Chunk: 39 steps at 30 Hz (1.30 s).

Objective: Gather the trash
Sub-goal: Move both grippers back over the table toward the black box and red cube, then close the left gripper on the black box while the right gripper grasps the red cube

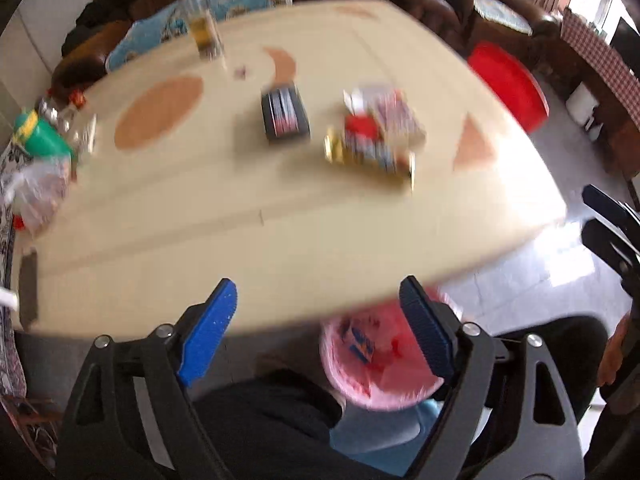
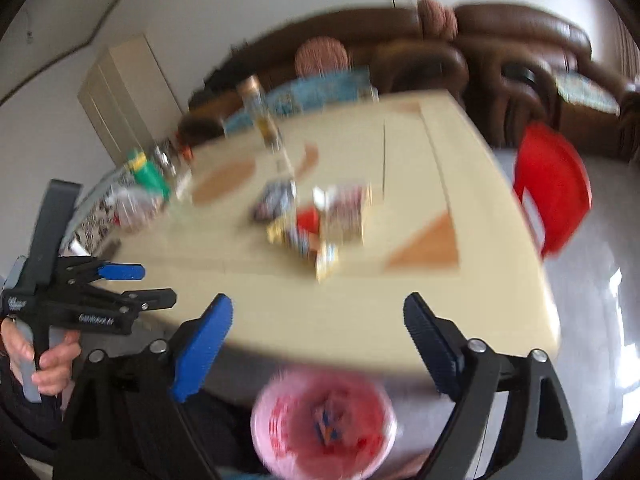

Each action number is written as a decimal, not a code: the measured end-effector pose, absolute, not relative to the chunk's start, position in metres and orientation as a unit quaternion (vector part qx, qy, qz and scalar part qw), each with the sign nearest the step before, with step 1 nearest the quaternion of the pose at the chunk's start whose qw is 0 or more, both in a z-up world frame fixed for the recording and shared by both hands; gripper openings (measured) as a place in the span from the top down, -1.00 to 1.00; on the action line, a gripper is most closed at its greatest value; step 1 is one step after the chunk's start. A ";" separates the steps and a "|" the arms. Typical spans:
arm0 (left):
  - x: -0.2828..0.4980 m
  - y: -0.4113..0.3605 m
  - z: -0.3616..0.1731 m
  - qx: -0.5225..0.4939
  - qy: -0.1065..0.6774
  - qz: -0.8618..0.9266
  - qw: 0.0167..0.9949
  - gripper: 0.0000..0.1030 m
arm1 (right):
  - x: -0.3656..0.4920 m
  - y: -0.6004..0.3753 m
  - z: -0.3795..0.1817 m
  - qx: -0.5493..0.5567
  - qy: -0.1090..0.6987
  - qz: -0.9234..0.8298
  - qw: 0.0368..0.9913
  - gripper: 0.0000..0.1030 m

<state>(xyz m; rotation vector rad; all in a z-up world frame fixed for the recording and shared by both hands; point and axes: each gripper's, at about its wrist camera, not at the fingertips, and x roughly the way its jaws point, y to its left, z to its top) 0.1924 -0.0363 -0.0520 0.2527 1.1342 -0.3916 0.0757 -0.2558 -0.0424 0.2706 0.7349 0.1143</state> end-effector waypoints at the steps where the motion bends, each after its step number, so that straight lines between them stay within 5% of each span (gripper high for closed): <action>1: 0.205 -0.037 -0.041 0.116 0.530 -0.179 0.821 -0.60 | 0.085 -0.258 -0.028 0.126 0.348 0.059 0.927 -0.66; 7: 0.275 -0.058 -0.007 0.116 0.527 -0.167 0.825 -0.60 | 0.126 -0.264 0.027 0.112 0.311 0.076 0.941 -0.66; 12: 0.319 -0.069 -0.029 0.108 0.559 -0.151 0.808 -0.60 | 0.162 -0.258 0.035 0.076 0.311 0.080 0.944 -0.66; 39: 0.436 -0.093 -0.149 0.112 0.636 -0.113 0.755 -0.60 | 0.269 -0.204 -0.104 -0.019 0.427 0.133 0.894 -0.60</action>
